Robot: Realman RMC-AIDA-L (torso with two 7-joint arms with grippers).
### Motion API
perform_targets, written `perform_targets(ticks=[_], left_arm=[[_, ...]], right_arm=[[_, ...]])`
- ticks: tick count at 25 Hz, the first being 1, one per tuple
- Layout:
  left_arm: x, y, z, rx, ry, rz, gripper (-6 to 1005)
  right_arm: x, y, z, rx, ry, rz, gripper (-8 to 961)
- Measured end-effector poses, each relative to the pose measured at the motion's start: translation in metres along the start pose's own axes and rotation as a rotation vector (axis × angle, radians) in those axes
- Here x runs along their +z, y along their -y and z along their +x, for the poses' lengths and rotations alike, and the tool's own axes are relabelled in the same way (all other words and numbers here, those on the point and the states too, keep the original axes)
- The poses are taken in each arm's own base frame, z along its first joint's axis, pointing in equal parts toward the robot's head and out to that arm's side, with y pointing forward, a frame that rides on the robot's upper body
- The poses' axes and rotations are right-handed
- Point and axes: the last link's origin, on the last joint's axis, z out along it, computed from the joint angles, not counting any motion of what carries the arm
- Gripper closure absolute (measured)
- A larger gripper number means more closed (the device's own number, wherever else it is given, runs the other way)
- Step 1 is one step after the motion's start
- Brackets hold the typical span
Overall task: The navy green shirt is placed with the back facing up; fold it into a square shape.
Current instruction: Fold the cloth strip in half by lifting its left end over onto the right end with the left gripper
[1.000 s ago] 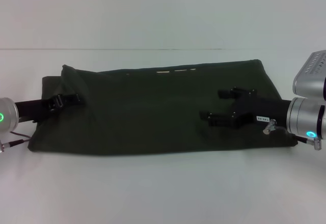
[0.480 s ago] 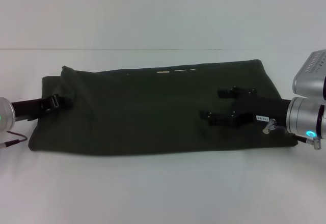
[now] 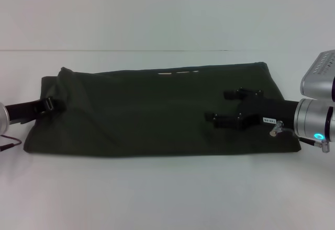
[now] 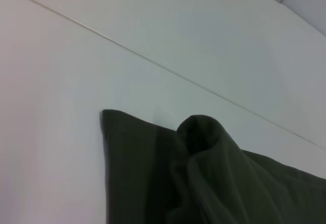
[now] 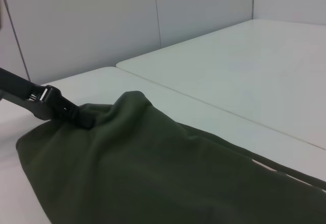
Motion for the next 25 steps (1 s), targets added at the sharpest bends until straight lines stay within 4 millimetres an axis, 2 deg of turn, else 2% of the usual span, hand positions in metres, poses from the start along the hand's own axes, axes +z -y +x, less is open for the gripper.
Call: perform_targets(ticks=[12, 23, 25], left_arm=[[-0.007, 0.013, 0.001, -0.087, -0.068, 0.024, 935], [-0.019, 0.023, 0.007, -0.100, -0.142, 0.059, 736], [-0.024, 0.028, 0.010, -0.110, -0.172, 0.069, 666]], right_arm=[[0.001, 0.000, -0.001, -0.002, 0.000, 0.003, 28], [0.002, 0.000, -0.002, -0.004, 0.001, 0.000, 28], [0.002, 0.000, -0.003, -0.005, 0.001, 0.000, 28]])
